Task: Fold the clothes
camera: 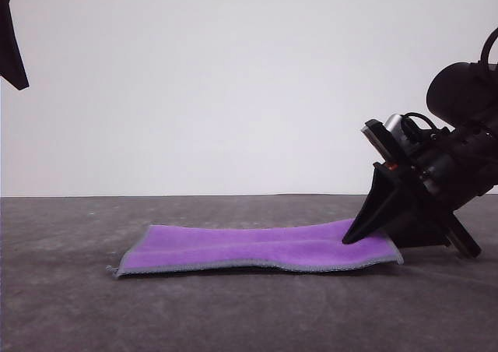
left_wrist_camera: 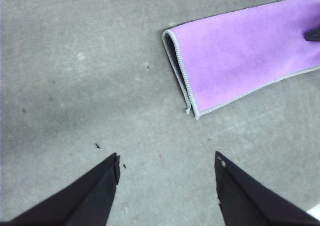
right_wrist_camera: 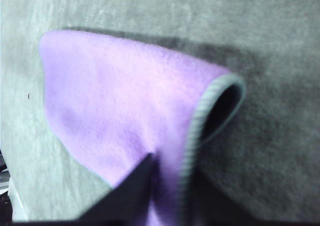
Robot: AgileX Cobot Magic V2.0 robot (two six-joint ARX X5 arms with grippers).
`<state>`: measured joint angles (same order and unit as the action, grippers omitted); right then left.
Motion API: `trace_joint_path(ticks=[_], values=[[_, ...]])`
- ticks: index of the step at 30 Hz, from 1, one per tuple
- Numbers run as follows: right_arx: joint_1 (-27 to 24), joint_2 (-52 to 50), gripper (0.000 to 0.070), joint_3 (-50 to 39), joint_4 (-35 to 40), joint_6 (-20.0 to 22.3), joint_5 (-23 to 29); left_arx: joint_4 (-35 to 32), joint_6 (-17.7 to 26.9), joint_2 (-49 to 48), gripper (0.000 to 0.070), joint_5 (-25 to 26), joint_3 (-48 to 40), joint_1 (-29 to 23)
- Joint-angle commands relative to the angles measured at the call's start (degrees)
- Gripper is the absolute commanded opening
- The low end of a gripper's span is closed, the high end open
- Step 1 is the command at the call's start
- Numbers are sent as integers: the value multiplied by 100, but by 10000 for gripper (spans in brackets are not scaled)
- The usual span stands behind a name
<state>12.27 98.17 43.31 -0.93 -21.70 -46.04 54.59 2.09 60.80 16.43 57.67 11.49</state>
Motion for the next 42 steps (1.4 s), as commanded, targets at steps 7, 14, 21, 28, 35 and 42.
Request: trace_joint_path(ticks=[7,14,21,28,35,42], values=[[435,146,2,175,517,-462,-257,-42,-7,46,360,13,68,11],[1315,149,2,534,1105,-893,-12,-39,-25,46,360,15,68,11],[1979,361,2,999,1163,-969,366,-42,-22,46,359,13,68,11],[2273,971,2,1532,1156,-1081,383,-40,-22,46,359,13,68,11],[2435,1099,183,1652,1203,-1088,378,-33,-20,46,359,13,68,11],[2441,1099,414,1661,1346,-1105,161,-40,-20,46,359,13,68,11]])
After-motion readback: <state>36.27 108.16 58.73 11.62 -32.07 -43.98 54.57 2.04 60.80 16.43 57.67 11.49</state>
